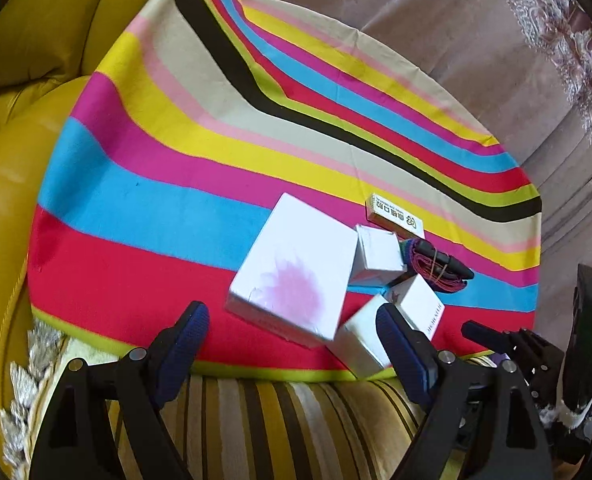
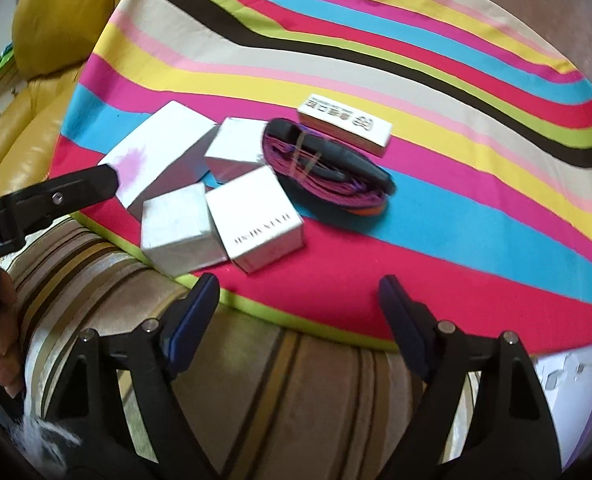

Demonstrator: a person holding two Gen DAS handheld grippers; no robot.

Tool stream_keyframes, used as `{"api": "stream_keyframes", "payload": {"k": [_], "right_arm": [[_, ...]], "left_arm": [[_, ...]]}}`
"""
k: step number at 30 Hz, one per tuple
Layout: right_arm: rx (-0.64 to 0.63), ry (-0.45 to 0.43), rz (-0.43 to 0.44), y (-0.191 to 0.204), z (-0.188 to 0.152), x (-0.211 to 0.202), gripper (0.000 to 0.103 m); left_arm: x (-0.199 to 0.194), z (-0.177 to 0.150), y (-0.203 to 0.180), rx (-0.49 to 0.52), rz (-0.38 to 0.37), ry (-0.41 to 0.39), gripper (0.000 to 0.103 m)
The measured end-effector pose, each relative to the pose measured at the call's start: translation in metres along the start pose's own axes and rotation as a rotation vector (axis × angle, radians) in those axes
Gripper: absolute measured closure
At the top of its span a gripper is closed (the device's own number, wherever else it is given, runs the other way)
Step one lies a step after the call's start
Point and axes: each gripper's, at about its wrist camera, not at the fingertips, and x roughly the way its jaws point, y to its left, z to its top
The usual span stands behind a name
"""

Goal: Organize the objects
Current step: 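Grasp the large white pink-print box with the left tool while the right tool grasps the JIYIN MUSIC box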

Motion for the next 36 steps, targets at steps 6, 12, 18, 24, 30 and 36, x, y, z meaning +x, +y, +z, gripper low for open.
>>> {"api": "stream_keyframes", "payload": {"k": [6,12,18,24,30,36], "right_arm": [[-0.035,0.007,0.006,0.004,0.01,0.012,0.022],[-0.065,-0.002,0.014,0.008,0.018,0.017,0.022],[-0.07,0.013,0.038,0.008,0.027,0.029,0.035],[-0.056,0.035,0.063,0.007,0.027,0.037,0.051],[-0.032,0.015,0.053,0.005,0.025,0.031,0.053],[0.006,0.0,0.059,-0.003,0.015,0.018,0.053]], "left_arm": [[0.02,0.012,-0.007,0.054,0.036,0.046,0.017],[0.04,0.021,-0.012,0.103,0.087,0.088,0.017],[0.049,0.023,-0.013,0.116,0.106,0.083,0.031],[0.046,0.02,-0.01,0.104,0.113,0.06,0.032],[0.034,0.016,-0.003,0.054,0.145,0.013,0.032],[0.009,0.012,0.009,-0.024,0.17,-0.053,0.032]]}}
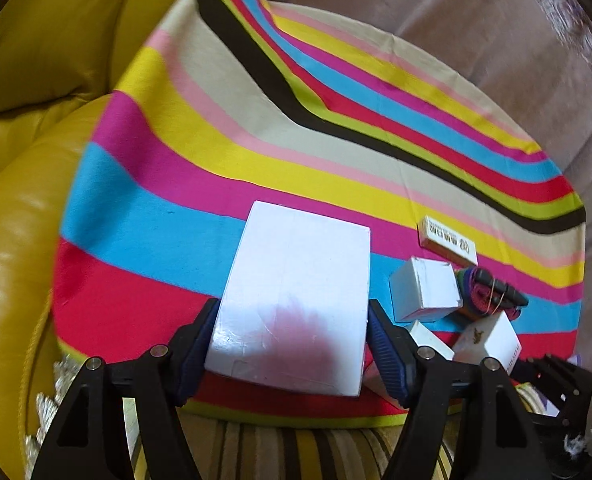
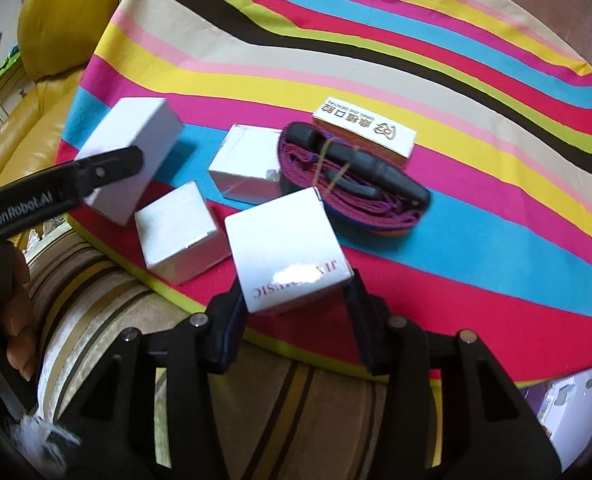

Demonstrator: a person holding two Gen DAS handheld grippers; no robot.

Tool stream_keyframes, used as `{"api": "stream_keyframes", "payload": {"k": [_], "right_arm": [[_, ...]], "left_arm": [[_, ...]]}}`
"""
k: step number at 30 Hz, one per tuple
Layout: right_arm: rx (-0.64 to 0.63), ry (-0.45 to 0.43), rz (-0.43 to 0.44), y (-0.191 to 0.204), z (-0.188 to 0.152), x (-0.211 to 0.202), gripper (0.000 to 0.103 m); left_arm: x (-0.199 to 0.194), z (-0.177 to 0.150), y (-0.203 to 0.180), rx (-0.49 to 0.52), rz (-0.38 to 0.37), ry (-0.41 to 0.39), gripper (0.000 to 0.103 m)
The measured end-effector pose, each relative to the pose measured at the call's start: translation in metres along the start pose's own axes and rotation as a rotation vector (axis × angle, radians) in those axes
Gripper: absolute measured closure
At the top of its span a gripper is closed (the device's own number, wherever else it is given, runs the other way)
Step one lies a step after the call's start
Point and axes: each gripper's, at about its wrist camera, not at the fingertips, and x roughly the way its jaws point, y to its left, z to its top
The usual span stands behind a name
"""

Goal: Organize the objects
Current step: 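Grasp the large white pink-print box with the left tool while the right tool grasps the JIYIN MUSIC box, then carry the pink-print box and JIYIN MUSIC box into the storage box and release both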

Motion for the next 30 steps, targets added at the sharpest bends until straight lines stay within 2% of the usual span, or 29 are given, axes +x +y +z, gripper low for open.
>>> {"api": "stream_keyframes", "payload": {"k": [7,14,30], "right_arm": [[0.048,-0.017,0.009,-0.015,-0.012,-0.016,0.053],[0.082,-0.029,0.013,-0.026,-0.026,-0.034,0.053],[0.223,-0.047,0.002,-0.076,-0.067,-0.068,0.053]], "left_arm": [[-0.025,-0.016,-0.005,-0.012,-0.016,-0.027,0.032],[-0.054,-0.029,-0.027,0.048,-0.021,-0.07,0.032],[-0.058,-0.049,-0.094,0.173,-0.139,-0.022,0.032]]}}
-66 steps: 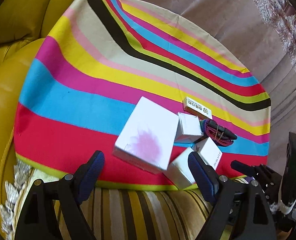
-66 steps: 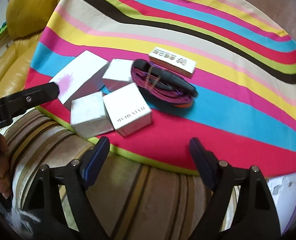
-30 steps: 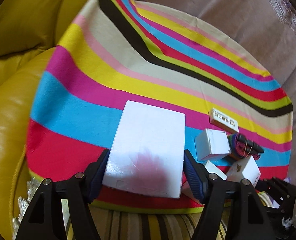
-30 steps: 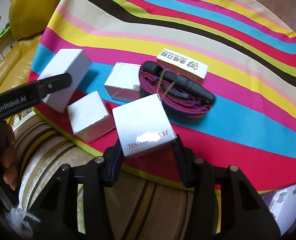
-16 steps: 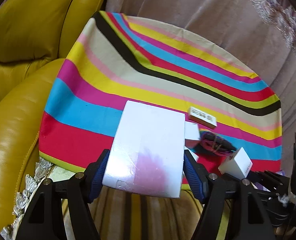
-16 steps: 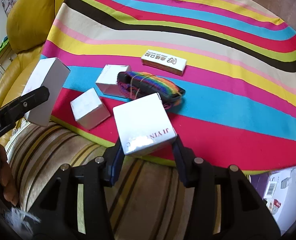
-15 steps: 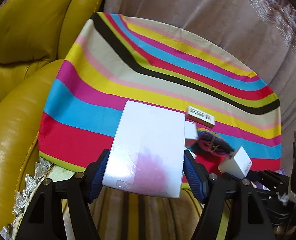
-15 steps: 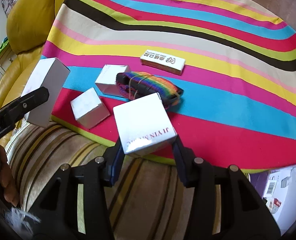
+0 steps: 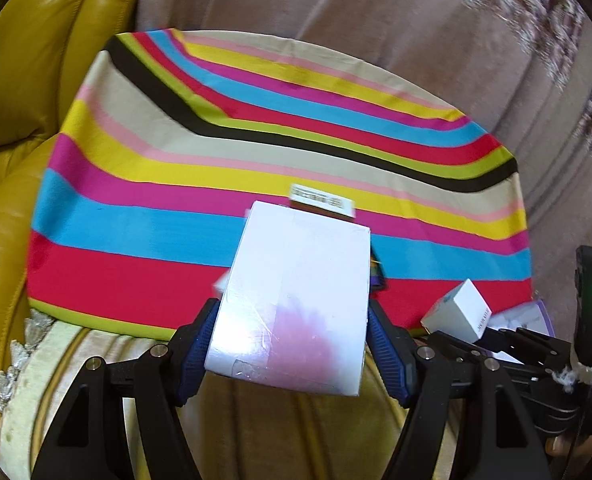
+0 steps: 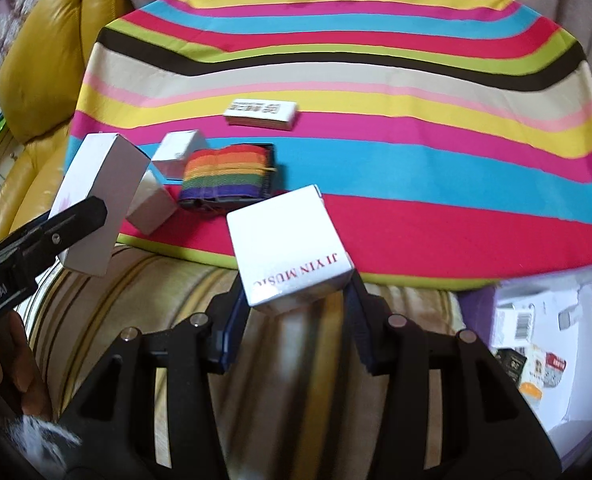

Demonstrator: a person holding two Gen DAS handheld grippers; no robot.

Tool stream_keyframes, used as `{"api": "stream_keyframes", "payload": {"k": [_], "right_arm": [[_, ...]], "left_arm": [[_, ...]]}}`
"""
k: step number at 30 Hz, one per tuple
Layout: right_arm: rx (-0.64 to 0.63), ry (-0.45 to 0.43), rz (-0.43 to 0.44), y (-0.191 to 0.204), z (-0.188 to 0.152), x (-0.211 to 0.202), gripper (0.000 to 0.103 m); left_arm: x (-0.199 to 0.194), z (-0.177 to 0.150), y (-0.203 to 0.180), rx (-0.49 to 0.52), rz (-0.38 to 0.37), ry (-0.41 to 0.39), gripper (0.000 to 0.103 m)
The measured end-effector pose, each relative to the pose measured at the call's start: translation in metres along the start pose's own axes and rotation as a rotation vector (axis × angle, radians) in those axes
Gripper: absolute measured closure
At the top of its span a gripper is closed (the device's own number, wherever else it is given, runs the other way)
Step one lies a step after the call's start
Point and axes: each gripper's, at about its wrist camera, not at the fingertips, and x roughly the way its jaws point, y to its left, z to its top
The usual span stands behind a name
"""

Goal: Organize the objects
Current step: 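Carry the pink-print box and JIYIN MUSIC box into the storage box and release both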

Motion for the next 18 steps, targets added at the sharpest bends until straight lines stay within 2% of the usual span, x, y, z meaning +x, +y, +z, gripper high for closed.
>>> {"api": "stream_keyframes", "payload": {"k": [11,18], "right_arm": [[0.116,-0.013,-0.035,-0.049,-0.023,-0.02,0.053],[0.202,-0.033,-0.086,-0.089,-0.039,-0.04,0.053]], "left_arm": [[0.019,-0.007,-0.061,0.123,-0.11,0.063,0.032],[0.032,-0.012,-0.101,0.194,-0.166,0.093,0.032]]}}
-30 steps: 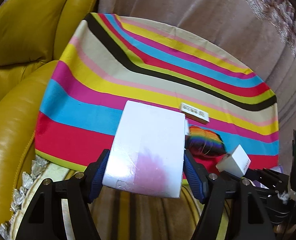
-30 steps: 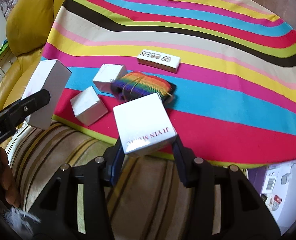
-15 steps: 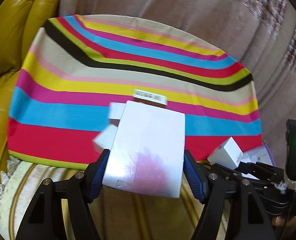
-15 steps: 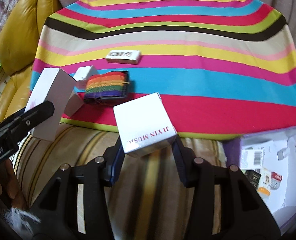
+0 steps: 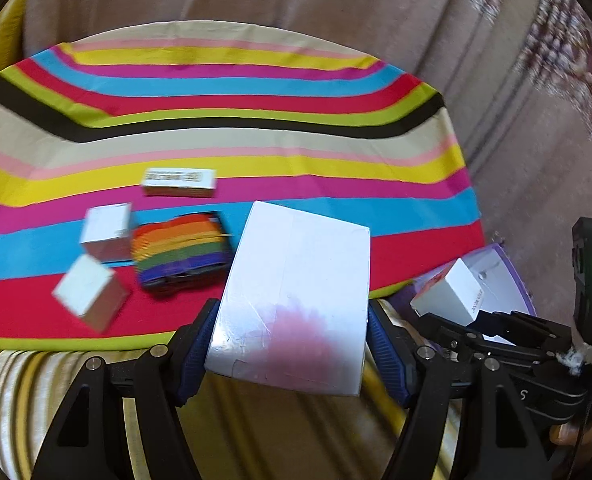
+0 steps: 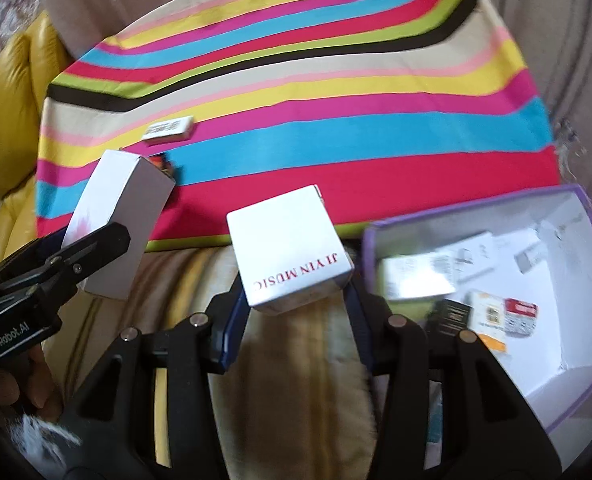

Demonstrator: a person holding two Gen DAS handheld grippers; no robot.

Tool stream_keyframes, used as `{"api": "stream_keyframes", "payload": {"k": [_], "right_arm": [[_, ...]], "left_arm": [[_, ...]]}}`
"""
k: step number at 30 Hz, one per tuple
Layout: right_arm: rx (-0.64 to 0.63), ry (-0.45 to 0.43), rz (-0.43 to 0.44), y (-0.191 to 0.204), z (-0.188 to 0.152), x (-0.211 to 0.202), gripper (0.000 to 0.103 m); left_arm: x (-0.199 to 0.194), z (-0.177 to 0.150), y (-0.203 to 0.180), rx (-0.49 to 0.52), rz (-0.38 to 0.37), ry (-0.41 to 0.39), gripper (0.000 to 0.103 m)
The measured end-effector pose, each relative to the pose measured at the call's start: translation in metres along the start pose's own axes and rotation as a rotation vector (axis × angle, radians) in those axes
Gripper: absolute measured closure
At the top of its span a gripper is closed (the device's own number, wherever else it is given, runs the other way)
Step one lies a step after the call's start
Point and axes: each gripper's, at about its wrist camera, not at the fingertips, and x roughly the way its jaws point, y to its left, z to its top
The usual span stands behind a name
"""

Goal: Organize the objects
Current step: 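Carry the pink-print box and JIYIN MUSIC box into the storage box and release both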

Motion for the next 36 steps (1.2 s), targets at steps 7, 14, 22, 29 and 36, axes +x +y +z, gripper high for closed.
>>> {"api": "stream_keyframes", "payload": {"k": [7,14,22,29,36], "right_arm": [[0.107,-0.009,-0.095,-0.057,-0.013,-0.013,0.053],[0.211,-0.005,-0.18,-0.109,-0.031,-0.021,0.053],[0.309,-0.004,-0.256,-0.152,-0.045,-0.03,0.053],[0.372,-0.01,-0.3,-0.179,-0.048,-0.036,0.052],[0.413,-0.014,-0.328,-0.189,-0.052,-0.04,0.031]], "left_arm": [[0.025,0.006,-0.054,0.1,-0.084,0.031,0.032],[0.05,0.008,-0.106,0.183,-0.175,0.071,0.032],[0.064,0.011,-0.152,0.234,-0.271,0.086,0.032],[0.072,0.015,-0.19,0.286,-0.383,0.074,0.029],[0.078,0.018,-0.194,0.255,-0.417,0.084,0.02]]}}
